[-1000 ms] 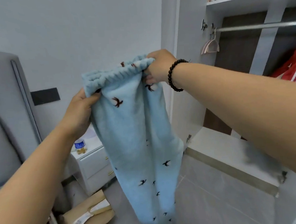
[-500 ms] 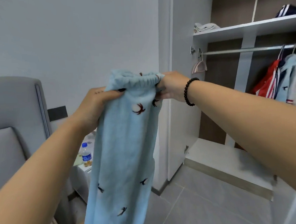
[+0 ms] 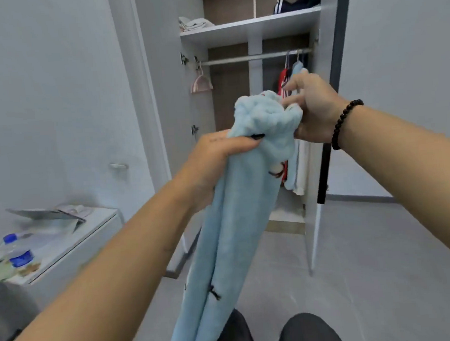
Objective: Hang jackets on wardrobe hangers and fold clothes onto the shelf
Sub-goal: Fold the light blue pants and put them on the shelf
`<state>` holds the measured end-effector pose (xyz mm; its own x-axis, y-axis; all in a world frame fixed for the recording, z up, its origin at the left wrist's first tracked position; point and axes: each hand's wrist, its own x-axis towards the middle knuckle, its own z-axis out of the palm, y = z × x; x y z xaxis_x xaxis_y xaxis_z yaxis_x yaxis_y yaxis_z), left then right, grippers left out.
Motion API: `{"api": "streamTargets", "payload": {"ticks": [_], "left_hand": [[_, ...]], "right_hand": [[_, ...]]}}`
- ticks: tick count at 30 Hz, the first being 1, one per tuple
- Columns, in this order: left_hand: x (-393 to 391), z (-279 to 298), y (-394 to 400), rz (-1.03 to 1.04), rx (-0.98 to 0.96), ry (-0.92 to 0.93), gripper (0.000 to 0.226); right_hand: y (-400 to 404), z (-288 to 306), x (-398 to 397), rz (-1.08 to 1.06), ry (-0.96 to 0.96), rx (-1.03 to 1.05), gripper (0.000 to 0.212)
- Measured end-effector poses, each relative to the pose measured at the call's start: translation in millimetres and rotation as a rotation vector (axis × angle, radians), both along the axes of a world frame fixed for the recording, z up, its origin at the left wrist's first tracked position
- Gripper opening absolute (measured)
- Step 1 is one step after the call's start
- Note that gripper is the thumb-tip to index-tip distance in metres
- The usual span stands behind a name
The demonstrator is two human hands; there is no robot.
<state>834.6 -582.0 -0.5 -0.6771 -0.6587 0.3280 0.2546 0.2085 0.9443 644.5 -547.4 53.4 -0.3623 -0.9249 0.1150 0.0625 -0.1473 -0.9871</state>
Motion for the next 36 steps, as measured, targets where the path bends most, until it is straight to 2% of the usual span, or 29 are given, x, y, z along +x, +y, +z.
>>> {"api": "streamTargets", "payload": {"ticks": [1,3,6,11,14,17,20,22,25,29,34,36], "left_hand": [[-20.4,-9.9,11.9,-0.038,-0.015,-0.022,0.033],[-59.0,-33.8,36.6,-0.106,-0.060,-0.091,0.005],[-106.3,-75.1,71.7,-0.212,-0.098,-0.218,0.018],[-147.9,-147.0,122.0,-0.386,-0.159,-0.364,0.022],[-159.0,-197.5,144.9,-0.455,-0.150,-0.439,0.033],[-160.1,-242.3,161.6,-0.505,-0.125,-0.538,0.024],[-155.0,-278.1,168.9,-0.555,-0.114,-0.580,0.006],[-149.9,-293.1,166.5,-0.579,-0.108,-0.599,0.029],[-138.9,-301.4,153.1,-0.572,-0.065,-0.609,0.040],[-119.0,-296.0,108.1,-0.363,0.044,-0.538,0.031],[-66.0,-276.8,39.7,-0.026,0.124,-0.447,0.032],[-35.3,-271.4,13.1,0.116,0.109,-0.428,0.032]], "right_hand": [[16.5,-8.3,-19.1,-0.014,0.047,0.068,0.027],[49.8,-31.7,-53.8,-0.044,0.121,0.203,0.033],[99.1,-79.3,-95.7,-0.058,0.117,0.342,0.024],[160.6,-182.9,-145.0,-0.143,-0.044,0.523,0.051],[182.5,-241.8,-149.8,-0.199,-0.175,0.632,0.037],[195.5,-290.3,-146.8,-0.238,-0.153,0.789,0.041],[202.3,-325.3,-139.0,-0.224,-0.148,0.864,0.060],[202.8,-343.2,-134.9,-0.204,-0.150,0.900,0.072],[197.8,-355.0,-128.5,-0.144,-0.143,0.910,0.064],[171.4,-339.1,-120.7,-0.057,0.055,0.910,0.052],[112.1,-285.4,-88.0,0.110,0.623,0.971,0.043],[91.2,-263.0,-67.6,0.156,0.754,0.959,0.041]]}}
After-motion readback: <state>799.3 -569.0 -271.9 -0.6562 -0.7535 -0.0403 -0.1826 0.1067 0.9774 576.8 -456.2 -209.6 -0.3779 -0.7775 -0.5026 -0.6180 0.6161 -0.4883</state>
